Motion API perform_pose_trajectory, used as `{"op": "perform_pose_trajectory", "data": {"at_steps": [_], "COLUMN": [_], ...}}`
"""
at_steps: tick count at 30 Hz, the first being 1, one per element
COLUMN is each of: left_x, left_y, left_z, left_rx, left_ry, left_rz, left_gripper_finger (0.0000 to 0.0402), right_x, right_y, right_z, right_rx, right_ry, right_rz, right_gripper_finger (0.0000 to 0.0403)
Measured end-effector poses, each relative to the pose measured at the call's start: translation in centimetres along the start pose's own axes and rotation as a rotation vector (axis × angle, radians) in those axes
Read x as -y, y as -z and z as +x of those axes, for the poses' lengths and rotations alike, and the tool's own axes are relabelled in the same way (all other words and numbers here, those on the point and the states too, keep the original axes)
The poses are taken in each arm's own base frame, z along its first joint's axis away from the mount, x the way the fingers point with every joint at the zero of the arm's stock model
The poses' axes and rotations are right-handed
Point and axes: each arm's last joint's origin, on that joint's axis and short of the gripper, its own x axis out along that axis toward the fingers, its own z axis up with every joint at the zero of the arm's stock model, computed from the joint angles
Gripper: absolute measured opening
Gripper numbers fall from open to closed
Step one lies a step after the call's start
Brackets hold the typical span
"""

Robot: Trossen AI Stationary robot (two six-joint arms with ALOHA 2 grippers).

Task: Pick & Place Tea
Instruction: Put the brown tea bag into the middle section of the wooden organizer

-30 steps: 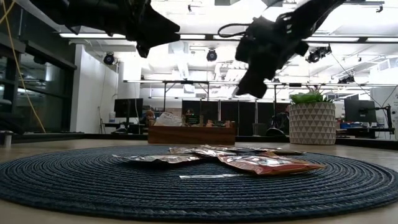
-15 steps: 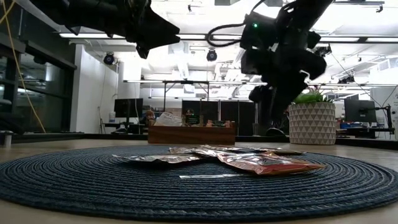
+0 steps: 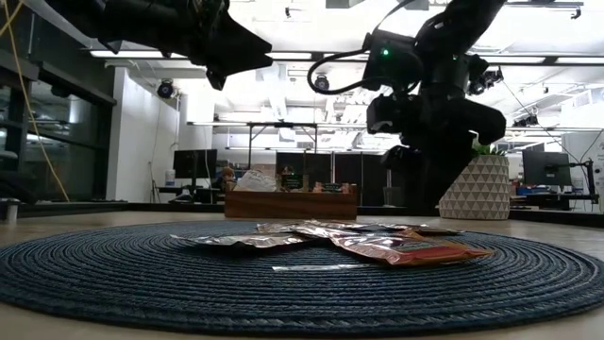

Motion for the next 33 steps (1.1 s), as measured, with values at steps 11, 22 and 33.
{"op": "perform_pose_trajectory", "data": {"at_steps": [11,22,33], "left_x": [0.0,0.0,-0.1], "left_y": [0.1,0.4,0.6], "left_z": [0.0,0.0,0.0], "left_rx": [-0.012,-0.044,-0.058], "left_ry": [0.001,-0.003,-0.005], "left_rz": [0.000,-0.002,-0.002], "left_gripper_finger": [0.0131,0.0131,0.0131], "right_x": [-0.3,-0.2,0.0], "right_y": [0.5,1.9,1.9], "right_z": [0.9,2.0,2.1], "right_rx": [-0.014,-0.010,-0.007], "right_ry": [0.020,0.093,0.127], "right_rz": [-0.003,0.049,0.063], "right_gripper_finger": [0.0211,0.0198,0.0064]}}
